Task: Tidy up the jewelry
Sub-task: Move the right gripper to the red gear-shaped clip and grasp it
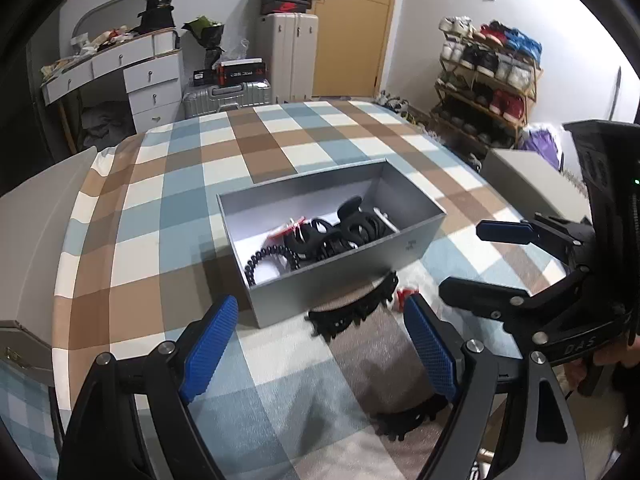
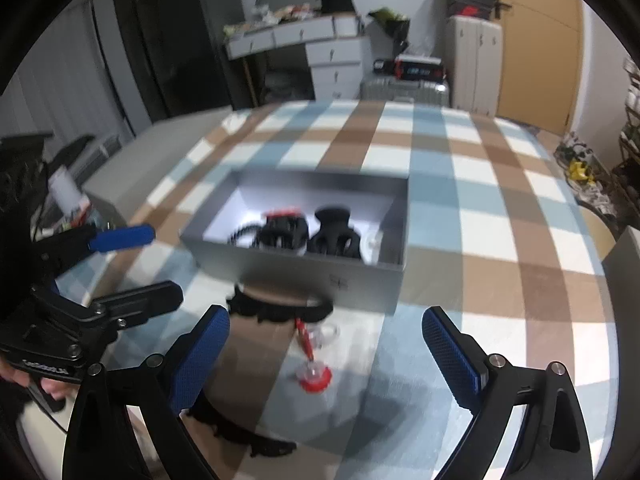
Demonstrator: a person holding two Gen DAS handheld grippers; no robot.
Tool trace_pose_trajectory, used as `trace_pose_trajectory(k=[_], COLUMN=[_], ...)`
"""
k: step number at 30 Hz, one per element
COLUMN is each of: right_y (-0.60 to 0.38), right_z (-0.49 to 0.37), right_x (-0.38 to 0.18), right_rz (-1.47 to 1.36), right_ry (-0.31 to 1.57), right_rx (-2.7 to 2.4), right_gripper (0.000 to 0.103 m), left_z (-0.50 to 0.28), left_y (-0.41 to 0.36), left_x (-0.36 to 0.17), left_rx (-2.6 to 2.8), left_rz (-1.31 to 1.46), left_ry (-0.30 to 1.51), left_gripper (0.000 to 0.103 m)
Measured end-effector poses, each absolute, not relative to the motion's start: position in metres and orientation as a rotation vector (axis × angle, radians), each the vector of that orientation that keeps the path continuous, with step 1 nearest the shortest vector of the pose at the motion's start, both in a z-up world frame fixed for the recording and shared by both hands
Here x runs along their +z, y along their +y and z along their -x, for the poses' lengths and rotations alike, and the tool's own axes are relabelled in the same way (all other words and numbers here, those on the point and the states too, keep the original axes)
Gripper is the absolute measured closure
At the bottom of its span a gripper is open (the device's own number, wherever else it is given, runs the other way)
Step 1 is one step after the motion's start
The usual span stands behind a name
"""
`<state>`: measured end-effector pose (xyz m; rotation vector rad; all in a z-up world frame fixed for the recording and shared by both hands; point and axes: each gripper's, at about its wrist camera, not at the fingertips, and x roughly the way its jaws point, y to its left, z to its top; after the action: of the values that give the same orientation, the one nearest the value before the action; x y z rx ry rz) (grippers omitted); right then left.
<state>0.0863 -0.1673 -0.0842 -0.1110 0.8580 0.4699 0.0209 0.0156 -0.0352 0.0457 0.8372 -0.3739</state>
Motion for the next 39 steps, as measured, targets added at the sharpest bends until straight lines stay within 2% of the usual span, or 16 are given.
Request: trace_pose_trajectory(k=[7, 10, 12, 19, 21, 23, 28, 30, 33, 39], right_y=[-0.168, -0.166, -0.166, -0.159, -0.158, -0.157, -0.155, -0.155, -0.156, -0.16], right_z=[-0.089, -0.089, -0.091, -0.089, -0.09, -0.091, -0.09, -0.09, -0.09, -0.093], right_x=[-0.103, -0.109, -0.114, -0.123, -0.126, -0.128, -0.13, -0.131, -0.131, -0.128], right_rz=[0.138, 0.156, 0.163, 0.2, 0.21, 0.22, 0.221, 0.223, 0.221, 0.194], right_ry=[0.943, 0.971, 0.998, 1.03, 1.038, 1.049, 1.06, 1.059, 1.066, 1.07], right_rx=[0.487, 0.492, 0.489, 0.497, 0.494, 0.488, 0.5, 0.498, 0.494, 0.485], right_gripper=[0.01, 0.018, 0.027, 0.044, 0.056, 0.062, 0.064, 0.075, 0.083, 0.085], left_z=[-0.02, -0.022, -0.023, -0.025, -0.025, -0.025, -0.025, -0.025, -0.025, -0.025], left_y=[0.02, 0.022, 0.022, 0.023, 0.022, 0.022, 0.021, 0.021, 0.02, 0.019], left_x=[-0.034, -0.036, -0.037, -0.039, -0.039, -0.039, -0.039, -0.039, -0.039, -0.038], left_rx=[-0.359, -0.358, -0.349, -0.339, -0.341, -0.343, -0.346, -0.346, -0.344, -0.346], left_rz=[-0.038, -0.026, -0.024, -0.013, -0.014, -0.017, -0.018, -0.018, -0.02, -0.02], left_ry=[0.835, 0.845, 0.848, 0.858, 0.858, 0.859, 0.857, 0.858, 0.861, 0.854], left_gripper=[0.021, 0.021, 0.021, 0.021, 0.021, 0.021, 0.021, 0.021, 0.021, 0.021])
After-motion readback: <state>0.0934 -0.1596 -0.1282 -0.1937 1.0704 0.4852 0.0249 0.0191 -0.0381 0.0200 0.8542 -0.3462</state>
